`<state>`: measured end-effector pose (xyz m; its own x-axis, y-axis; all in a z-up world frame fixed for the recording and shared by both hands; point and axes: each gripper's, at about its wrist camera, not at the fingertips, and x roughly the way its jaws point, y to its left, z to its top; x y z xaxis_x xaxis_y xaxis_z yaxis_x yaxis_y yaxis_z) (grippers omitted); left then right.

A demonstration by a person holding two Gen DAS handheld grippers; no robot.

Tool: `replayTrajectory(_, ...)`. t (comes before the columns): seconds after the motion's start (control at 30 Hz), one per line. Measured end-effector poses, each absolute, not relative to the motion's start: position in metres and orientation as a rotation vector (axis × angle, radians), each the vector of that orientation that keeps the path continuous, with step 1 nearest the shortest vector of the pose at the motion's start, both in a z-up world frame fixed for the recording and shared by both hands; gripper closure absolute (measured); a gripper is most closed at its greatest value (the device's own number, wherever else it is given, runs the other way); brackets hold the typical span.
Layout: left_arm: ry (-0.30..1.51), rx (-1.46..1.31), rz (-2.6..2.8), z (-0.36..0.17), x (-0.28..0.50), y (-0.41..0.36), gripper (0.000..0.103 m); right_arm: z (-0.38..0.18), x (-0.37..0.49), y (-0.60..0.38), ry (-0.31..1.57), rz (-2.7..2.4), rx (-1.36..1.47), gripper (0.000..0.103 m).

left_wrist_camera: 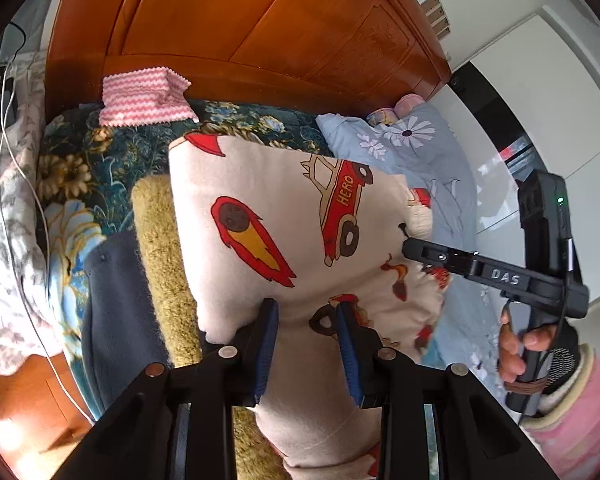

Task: Fold clothes
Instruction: 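Lower the folded pants onto the olive knit stack with both tools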

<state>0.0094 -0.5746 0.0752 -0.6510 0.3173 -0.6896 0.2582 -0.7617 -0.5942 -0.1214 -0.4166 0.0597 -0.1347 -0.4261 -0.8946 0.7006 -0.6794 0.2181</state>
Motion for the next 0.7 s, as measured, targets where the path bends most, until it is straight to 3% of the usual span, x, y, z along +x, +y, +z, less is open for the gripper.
replayTrajectory(0.7,-1.185,-1.24,2.627,0.078,0.05,-0.597,0.069,0.053,-0.111,-0.429,0.343,-1.901,1.307,0.068)
